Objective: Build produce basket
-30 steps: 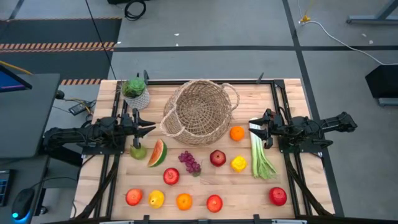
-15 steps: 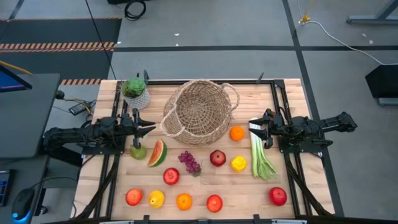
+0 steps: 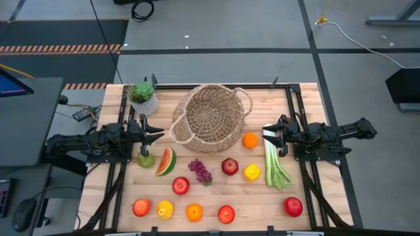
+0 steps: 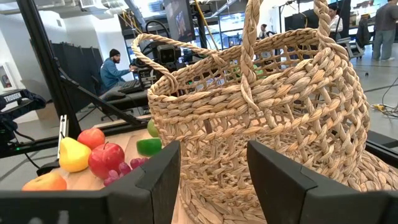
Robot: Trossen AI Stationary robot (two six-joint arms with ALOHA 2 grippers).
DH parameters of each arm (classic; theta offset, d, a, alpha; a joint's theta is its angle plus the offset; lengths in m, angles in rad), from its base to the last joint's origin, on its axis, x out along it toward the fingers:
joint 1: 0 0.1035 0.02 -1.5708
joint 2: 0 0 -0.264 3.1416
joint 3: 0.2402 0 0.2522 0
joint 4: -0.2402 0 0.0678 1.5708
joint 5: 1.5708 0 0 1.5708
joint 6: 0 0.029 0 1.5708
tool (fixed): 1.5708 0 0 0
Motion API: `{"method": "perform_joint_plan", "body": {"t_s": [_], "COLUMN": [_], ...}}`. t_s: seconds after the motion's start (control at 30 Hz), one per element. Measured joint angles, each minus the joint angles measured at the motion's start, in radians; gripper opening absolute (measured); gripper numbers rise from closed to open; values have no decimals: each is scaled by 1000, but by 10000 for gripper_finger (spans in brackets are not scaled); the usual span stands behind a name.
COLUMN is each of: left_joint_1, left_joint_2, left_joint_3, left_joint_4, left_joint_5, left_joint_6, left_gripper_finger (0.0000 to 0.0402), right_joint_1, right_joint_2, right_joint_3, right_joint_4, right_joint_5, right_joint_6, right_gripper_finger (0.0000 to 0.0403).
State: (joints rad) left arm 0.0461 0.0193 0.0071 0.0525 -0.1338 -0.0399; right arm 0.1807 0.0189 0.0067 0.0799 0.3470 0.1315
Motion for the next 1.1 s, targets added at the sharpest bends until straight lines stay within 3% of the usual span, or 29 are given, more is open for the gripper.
{"method": "perform_joint_plan", "body": {"t_s": [0.67,0.93,1.1], "left_joint_1": [0,0,3], "left_joint_2": [0,0,0], "left_joint_3": [0,0,0], "left_joint_4": [0,2,126], "left_joint_5": [0,0,-1], "left_joint_6": [-1,-74,-33], "left_gripper_finger": [84,89,88], "right_joint_1": [0,0,0], "right_joint_2": [0,0,0], "right_joint_3": [0,0,0], "right_joint_4": [0,10,62], "right_joint_5": [0,0,0], "right_joint_6": [0,0,0], "right_gripper_finger": [191,191,191]}}
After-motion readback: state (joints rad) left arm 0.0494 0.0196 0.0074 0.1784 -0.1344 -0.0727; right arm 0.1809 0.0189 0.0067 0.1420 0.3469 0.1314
